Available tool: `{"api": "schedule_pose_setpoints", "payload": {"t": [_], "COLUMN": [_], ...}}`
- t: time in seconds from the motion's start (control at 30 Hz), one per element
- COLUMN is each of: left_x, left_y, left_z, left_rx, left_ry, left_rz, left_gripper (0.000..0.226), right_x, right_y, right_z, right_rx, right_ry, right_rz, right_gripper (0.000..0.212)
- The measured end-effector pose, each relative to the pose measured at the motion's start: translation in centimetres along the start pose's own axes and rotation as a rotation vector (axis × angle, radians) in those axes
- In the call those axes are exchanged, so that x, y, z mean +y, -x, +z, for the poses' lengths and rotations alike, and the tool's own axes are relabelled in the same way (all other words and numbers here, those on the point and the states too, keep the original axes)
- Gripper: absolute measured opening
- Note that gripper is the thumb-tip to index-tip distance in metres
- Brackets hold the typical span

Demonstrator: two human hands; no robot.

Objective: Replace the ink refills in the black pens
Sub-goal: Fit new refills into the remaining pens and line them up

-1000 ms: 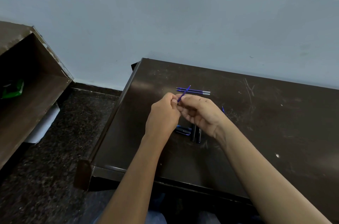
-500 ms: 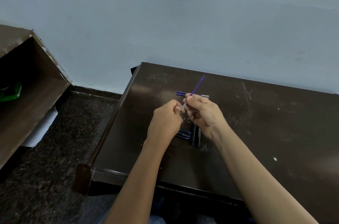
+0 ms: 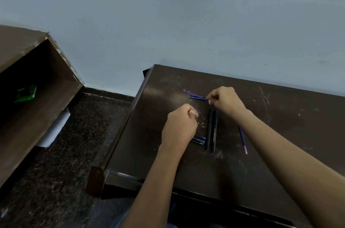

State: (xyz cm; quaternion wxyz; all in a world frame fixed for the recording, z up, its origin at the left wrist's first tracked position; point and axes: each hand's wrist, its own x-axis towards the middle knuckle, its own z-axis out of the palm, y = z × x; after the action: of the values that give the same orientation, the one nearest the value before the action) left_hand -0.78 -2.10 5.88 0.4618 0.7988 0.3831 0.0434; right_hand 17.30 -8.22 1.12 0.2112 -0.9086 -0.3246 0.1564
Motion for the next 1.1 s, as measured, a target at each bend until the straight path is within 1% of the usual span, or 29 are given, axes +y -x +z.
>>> {"api": "schedule_pose_setpoints", "payload": {"t": [0.1,0.23,0.3,0.4,0.53,0.63,0.83,0.97,1.1], "left_x": [-0.2,-0.2,-0.1,-0.1,-0.1,0.0,0.0,-0.1,-0.2], "left_y": [-0.1,-0.1,-0.2,-0.2,-0.1,-0.2,-0.2,-0.2,-0.3], "left_z": [0.0,0.0,0.1,0.1,0.0,-0.1,-0.2,-0.1,0.0], "left_rx": [0.010,0.012,0.010,0.006,0.010,0.010,-0.005,0.002,0.008], "left_ry": [-0.001,-0.008,-0.016,-0.013,-0.015,-0.021,-0.018,-0.026,-0.017], "left_rz": [0.004,0.004,0.002,-0.007,-0.012,-0.021,-0.020,-0.022,-0.012], "left_gripper": [0.023,0.024,0.024,0.023,0.022,0.022,0.022,0.022,0.022], "right_x": [0.5,0.7,0.9,1.0,0.8,0.3,-0.1,0.3,0.7], "right_y": [-0.7,-1.1,-1.3,-1.4,-1.5,-1.8,-2.3,-2.5,-2.6], "right_z": [0.1,0.4,0.6,1.0,1.8,2.1,2.3,2.4,2.4], "right_rx": [-0.070,-0.085,-0.094,-0.060,-0.002,0.011,0.016,-0.007,0.015], "right_ry": [0.209,0.292,0.292,0.237,0.217,0.214,0.274,0.317,0.330], "right_rz": [-0.018,-0.038,-0.026,-0.024,-0.113,-0.127,-0.121,-0.104,-0.091], "right_gripper": [0.020,0.017,0.015,0.015,0.032,0.028,0.010,0.012,0.016]}}
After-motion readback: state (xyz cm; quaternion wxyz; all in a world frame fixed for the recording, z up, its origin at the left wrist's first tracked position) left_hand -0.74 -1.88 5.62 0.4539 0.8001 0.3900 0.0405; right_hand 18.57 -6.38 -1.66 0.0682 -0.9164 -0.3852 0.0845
